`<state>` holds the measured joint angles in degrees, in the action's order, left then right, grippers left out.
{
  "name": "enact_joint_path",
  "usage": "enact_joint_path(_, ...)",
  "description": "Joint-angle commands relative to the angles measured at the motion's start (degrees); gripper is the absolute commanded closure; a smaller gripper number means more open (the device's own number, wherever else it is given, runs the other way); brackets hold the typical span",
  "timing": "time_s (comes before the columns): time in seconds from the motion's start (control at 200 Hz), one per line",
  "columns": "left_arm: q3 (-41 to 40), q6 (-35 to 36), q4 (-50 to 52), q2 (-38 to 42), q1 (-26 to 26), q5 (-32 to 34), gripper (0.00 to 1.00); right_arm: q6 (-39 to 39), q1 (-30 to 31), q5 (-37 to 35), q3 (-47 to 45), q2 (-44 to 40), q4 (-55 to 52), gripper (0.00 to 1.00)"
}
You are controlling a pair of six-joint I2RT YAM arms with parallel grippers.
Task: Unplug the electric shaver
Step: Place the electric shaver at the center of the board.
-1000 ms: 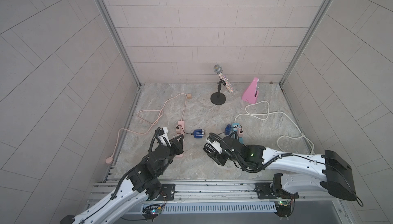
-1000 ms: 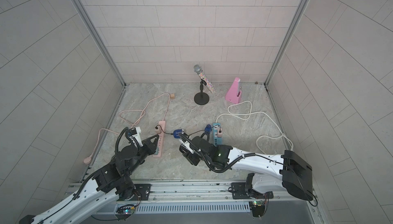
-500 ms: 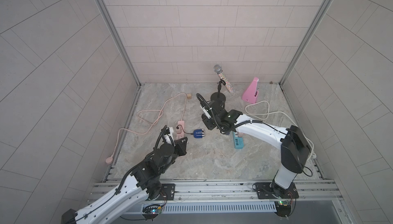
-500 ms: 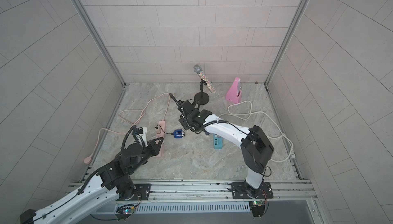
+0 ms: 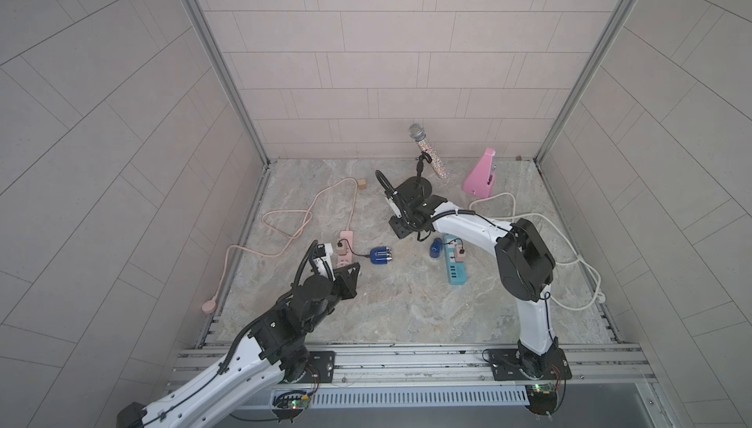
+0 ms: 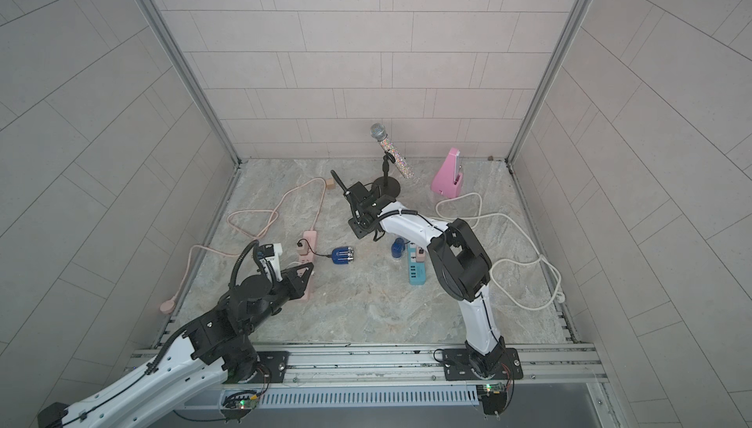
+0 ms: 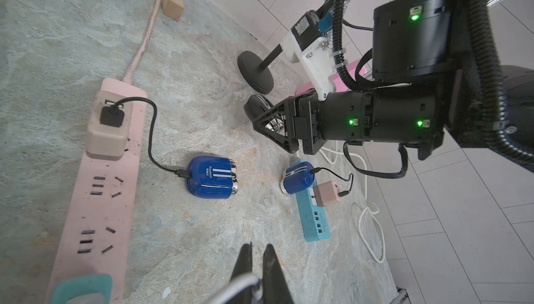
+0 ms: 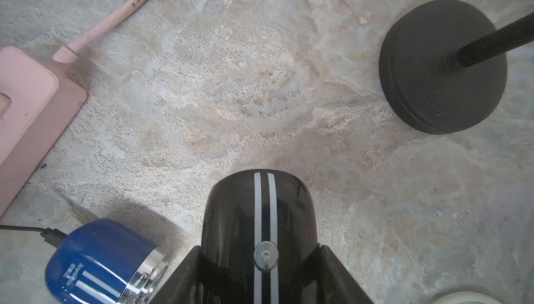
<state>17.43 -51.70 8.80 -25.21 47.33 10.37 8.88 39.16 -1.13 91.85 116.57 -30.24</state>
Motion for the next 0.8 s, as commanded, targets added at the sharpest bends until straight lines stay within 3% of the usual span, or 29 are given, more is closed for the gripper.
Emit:
enact_joint_path(0.0,1.0,0.8,0.9,0.2,-0.1,0.2,1.00,0.4,-0.7,1.7,1.7,2.4,-0.7,0.76)
enact_joint_path(0.505,1.4,1.2,1.8,0.8,-0.1,0.4,1.00,1.5,-3.2,2.8,4.8,8.3,-0.6,0.73)
enact_joint_path(0.705,1.5,1.0,2.2,0.7,-0.1,0.4,1.00,1.7,-3.7,4.1,6.2,10.6,-1.7,0.64)
enact_joint_path(0.796,1.5,1.0,2.6,1.0,-0.1,0.8,1.00,1.9,-3.7,4.1,6.5,10.6,-1.9,0.54)
